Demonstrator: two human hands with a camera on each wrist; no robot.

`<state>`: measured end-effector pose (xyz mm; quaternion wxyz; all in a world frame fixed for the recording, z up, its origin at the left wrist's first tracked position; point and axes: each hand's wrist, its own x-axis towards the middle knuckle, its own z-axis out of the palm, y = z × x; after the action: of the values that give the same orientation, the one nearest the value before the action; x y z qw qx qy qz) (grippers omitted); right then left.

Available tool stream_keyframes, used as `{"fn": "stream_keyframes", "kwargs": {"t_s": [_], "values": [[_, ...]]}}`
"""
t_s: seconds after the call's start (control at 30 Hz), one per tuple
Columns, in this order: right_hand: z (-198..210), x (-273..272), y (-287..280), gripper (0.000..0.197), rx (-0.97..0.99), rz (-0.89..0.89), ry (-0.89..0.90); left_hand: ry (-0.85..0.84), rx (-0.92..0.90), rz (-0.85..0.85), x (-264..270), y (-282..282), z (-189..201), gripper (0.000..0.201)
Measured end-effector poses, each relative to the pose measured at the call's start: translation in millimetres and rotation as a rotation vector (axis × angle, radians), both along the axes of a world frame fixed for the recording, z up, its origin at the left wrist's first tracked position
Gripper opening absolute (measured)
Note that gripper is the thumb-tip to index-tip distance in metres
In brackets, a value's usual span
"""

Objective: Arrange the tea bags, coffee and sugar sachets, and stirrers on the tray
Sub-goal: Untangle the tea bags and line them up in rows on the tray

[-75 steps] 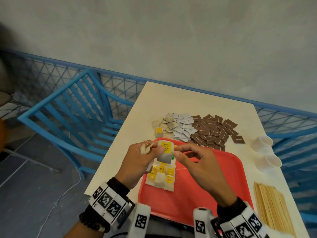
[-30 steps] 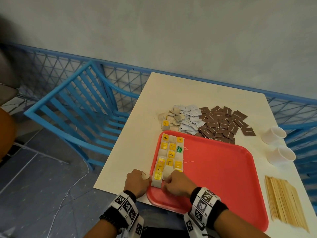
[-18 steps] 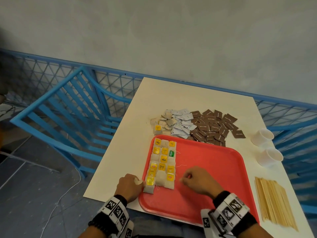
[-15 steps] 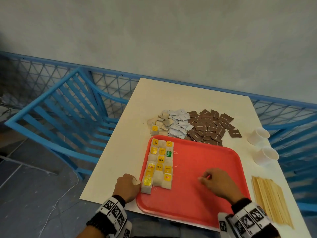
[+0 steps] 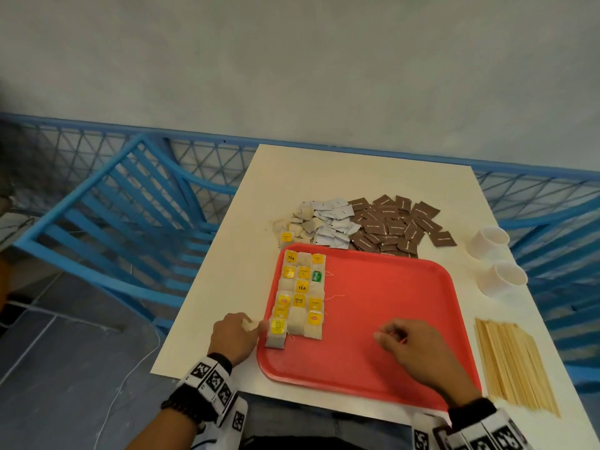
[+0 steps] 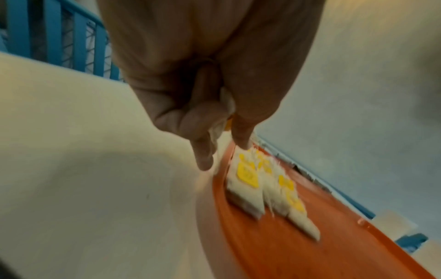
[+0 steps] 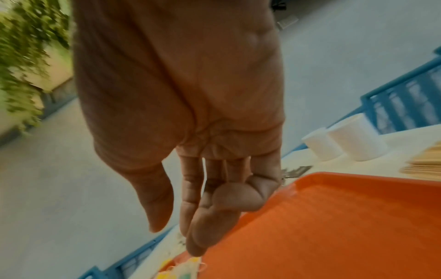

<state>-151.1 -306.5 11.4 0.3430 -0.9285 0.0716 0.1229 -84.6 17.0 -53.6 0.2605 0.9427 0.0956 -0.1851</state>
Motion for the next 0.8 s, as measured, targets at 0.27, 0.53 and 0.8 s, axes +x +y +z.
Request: {"fn": "stream_keyframes", "kwargs": {"t_s": [0.27, 0.53, 0.8], "values": [[78, 14, 73, 0.005, 0.264, 0.216, -0.261, 0.466, -1.561, 0.535, -18, -10, 103, 0.058], [110, 7, 97, 0.026, 0.085, 0.427, -0.459, 0.64, -1.841, 0.35, -10, -58, 119, 0.052], [117, 23, 80, 0.021, 0.18, 0.29, -0.236, 0.696, -1.513, 0.015, -31, -72, 124, 0.074]]}}
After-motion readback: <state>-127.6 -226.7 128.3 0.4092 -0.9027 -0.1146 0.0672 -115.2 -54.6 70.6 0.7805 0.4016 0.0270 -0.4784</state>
